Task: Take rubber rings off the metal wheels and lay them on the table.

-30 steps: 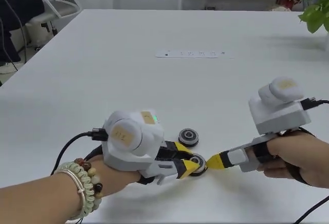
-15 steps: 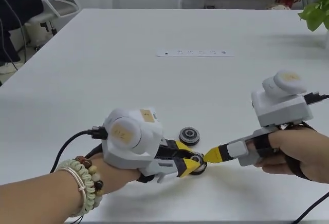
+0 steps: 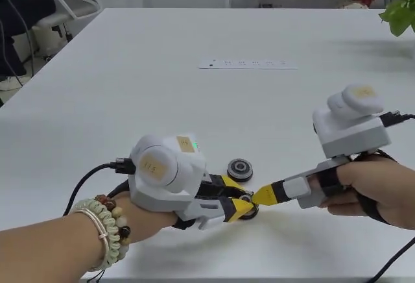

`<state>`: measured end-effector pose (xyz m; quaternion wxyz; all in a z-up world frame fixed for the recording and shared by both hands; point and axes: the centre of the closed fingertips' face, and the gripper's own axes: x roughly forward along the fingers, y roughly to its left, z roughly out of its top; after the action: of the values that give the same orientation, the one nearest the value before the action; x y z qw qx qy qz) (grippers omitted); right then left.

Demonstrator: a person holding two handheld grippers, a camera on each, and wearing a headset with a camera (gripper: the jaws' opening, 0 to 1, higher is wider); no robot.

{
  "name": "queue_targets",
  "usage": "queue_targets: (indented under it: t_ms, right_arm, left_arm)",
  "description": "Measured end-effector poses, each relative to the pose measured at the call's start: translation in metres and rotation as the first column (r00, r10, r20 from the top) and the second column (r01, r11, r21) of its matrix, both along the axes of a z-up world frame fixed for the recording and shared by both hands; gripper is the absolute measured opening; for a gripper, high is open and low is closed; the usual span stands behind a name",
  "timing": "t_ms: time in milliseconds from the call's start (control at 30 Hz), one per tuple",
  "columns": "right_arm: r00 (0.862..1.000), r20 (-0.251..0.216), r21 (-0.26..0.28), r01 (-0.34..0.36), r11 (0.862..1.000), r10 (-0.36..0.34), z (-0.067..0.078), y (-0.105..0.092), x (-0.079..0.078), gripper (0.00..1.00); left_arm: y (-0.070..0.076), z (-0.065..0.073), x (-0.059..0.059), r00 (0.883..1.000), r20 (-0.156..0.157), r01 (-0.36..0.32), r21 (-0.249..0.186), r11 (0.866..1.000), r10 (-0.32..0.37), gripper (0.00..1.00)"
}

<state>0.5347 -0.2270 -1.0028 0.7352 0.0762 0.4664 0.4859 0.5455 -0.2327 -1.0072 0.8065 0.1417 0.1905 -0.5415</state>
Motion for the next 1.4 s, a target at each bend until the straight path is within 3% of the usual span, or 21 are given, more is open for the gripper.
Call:
queue_targets:
  t_ms: [400, 733, 800, 1033, 1400]
  right_arm:
    - [1.000, 0.001, 0.039, -0.018, 0.999, 0.018, 0.008, 0.004, -0.002, 0.00]
    - [1.000, 0.010, 0.044, 0.010, 0.999, -0.011, 0.010, 0.003, 0.004, 0.00]
    - [1.000, 0.026, 0.022, 0.010, 1.000, -0.011, 0.007, 0.001, 0.006, 0.00]
    - [0.999, 0.017, -0.052, 0.030, 0.998, -0.029, -0.008, -0.006, 0.006, 0.00]
    - [0.999, 0.017, -0.042, 0.033, 0.999, -0.032, -0.007, -0.003, 0.006, 0.00]
  left_arm:
    - [0.000, 0.000, 0.001, 1.000, -0.001, -0.006, -0.003, 1.000, 0.006, 0.14]
    - [0.001, 0.001, 0.002, 1.000, -0.002, -0.019, -0.008, 1.000, 0.019, 0.15]
    - [0.001, 0.001, 0.002, 1.000, 0.002, -0.018, -0.007, 1.000, 0.018, 0.15]
    - [0.000, 0.001, 0.002, 1.000, 0.004, -0.017, -0.001, 1.000, 0.017, 0.15]
    - [0.000, 0.001, 0.003, 0.998, -0.045, -0.038, 0.003, 0.999, 0.038, 0.15]
